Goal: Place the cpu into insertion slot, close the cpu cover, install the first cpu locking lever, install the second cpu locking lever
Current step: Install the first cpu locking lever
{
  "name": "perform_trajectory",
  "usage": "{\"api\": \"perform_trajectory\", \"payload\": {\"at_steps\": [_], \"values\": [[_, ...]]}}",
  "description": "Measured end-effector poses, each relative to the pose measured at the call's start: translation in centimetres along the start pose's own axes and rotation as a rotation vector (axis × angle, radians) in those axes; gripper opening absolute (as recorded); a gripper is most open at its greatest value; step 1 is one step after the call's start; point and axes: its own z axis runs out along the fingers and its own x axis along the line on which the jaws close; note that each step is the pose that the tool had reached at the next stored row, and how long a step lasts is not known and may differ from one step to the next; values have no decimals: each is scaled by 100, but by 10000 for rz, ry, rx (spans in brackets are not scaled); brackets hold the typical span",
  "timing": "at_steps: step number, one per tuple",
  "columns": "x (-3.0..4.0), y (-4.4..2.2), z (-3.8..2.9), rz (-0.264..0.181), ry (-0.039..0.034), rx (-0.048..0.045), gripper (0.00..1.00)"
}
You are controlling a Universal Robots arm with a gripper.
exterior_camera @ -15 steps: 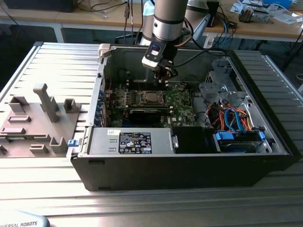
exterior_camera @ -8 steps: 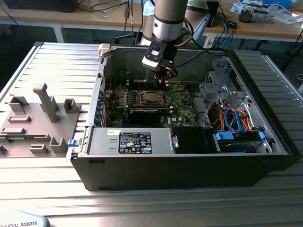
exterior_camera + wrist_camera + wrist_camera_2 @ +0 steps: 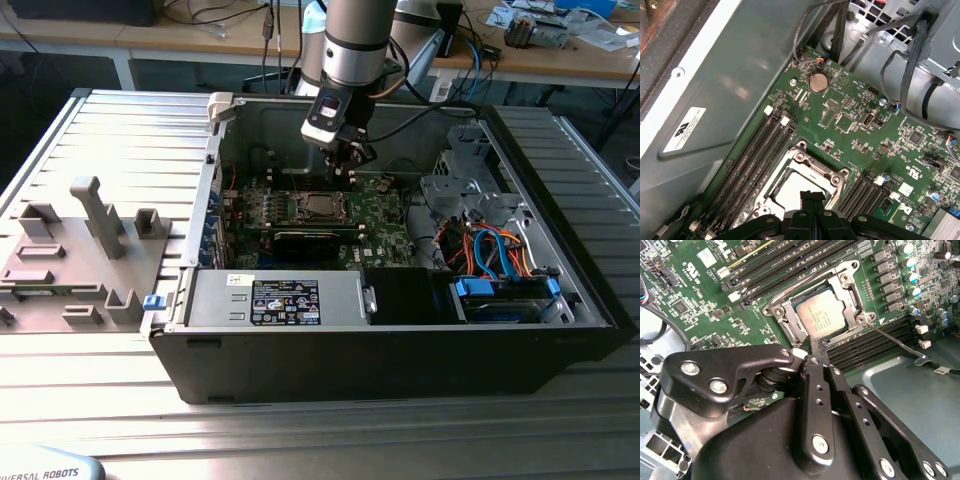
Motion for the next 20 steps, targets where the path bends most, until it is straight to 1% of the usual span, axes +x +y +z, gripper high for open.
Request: {"api": "perform_trajectory", "payload": {"at_steps": [12, 13, 16, 20], "values": [[0, 0, 0, -238, 1, 6, 11], [0, 0, 0, -277, 1, 7, 11], [0, 0, 0, -579, 2, 15, 11], [0, 0, 0, -674, 3, 17, 11]]}}
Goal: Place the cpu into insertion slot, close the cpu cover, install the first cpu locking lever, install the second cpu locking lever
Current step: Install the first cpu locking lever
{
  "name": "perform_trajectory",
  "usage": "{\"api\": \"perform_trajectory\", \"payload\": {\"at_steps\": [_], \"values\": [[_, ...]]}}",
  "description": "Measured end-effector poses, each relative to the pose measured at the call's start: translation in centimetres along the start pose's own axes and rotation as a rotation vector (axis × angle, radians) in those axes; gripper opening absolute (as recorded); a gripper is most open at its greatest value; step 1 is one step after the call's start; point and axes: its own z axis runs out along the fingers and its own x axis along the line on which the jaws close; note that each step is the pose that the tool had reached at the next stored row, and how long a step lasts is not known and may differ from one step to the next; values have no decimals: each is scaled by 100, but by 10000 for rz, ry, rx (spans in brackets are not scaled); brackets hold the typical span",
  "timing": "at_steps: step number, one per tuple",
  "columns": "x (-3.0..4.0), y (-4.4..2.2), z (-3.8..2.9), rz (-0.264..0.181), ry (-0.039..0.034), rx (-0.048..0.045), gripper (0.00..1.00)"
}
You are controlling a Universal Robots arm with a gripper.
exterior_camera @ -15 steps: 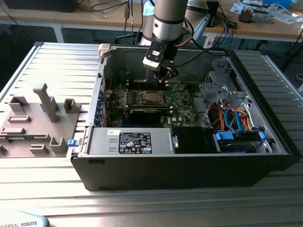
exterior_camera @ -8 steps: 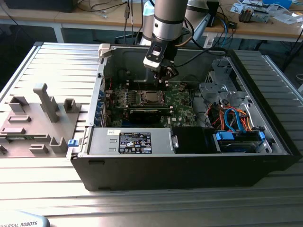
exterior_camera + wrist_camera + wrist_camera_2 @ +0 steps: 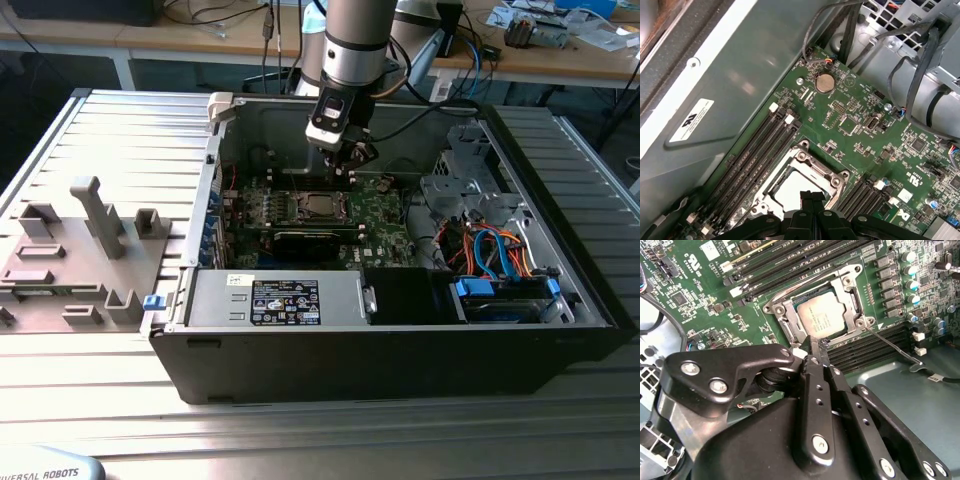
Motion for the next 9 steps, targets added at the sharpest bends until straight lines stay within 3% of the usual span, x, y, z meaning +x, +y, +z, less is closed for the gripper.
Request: {"api": "perform_trajectory", "payload": {"at_steps": [9], "values": [[0, 0, 0, -145, 1, 4, 11]]}}
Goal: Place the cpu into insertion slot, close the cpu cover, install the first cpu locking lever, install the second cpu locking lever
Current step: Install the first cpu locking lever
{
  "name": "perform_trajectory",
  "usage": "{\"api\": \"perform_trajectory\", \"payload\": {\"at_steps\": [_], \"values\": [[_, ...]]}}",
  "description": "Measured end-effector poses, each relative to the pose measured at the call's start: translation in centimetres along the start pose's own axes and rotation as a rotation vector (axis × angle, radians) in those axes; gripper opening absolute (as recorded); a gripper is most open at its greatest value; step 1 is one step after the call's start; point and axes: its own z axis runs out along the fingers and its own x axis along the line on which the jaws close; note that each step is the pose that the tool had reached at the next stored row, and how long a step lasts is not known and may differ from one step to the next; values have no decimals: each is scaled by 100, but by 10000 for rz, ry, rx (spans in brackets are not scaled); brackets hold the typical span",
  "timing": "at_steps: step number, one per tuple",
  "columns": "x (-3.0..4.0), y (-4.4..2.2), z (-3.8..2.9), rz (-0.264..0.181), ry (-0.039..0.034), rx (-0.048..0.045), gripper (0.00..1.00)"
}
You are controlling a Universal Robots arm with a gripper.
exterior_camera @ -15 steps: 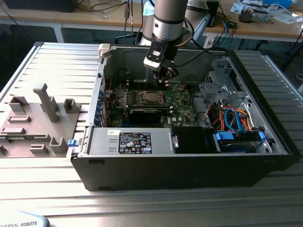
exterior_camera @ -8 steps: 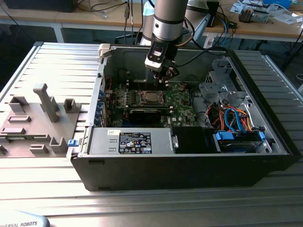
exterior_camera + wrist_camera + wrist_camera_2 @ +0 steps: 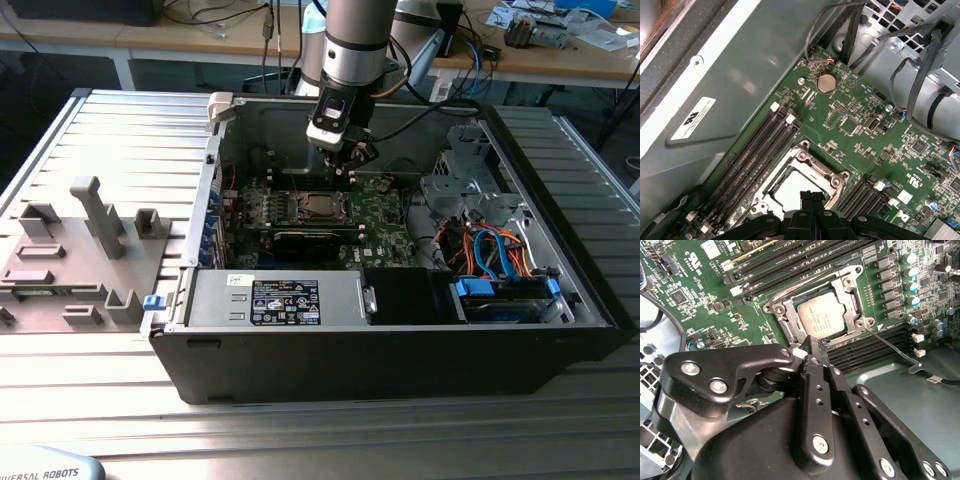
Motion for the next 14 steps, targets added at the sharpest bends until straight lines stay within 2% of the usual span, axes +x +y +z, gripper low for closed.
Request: {"api": "perform_trajectory", "payload": {"at_steps": [14], "values": [[0, 0, 0, -264, 1, 6, 11]]}}
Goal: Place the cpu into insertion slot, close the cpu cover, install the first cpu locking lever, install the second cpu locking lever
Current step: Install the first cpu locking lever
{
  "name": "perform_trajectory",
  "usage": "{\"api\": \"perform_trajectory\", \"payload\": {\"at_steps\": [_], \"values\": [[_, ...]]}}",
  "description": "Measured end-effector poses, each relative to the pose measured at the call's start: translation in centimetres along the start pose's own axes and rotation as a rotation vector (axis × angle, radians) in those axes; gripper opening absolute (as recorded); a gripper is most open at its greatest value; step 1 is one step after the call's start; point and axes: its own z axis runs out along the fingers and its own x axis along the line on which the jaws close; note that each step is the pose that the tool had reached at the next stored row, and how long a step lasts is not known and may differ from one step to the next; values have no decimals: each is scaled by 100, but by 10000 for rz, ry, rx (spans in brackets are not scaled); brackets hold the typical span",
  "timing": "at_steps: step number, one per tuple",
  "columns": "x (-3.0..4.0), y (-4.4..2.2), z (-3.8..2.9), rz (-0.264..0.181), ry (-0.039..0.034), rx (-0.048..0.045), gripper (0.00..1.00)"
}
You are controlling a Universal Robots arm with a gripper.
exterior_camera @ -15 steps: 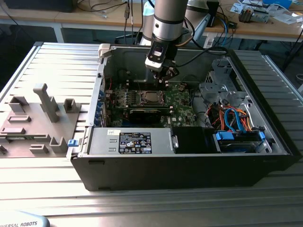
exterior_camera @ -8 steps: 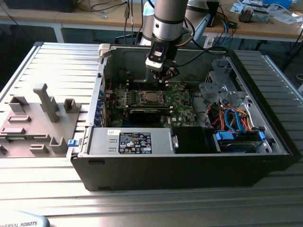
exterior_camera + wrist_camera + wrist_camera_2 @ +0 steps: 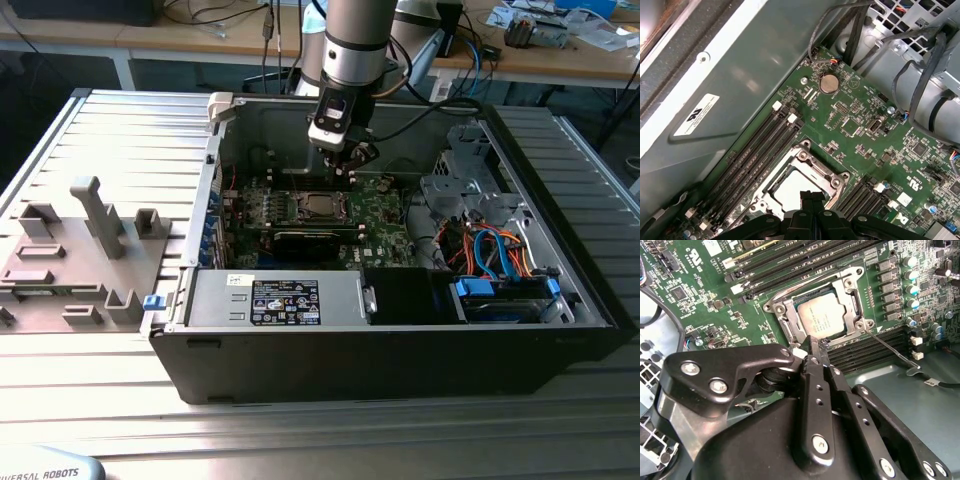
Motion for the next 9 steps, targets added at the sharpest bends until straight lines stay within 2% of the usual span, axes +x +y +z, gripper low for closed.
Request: {"api": "perform_trajectory", "payload": {"at_steps": [9], "values": [[0, 0, 0, -125, 1, 3, 11]]}}
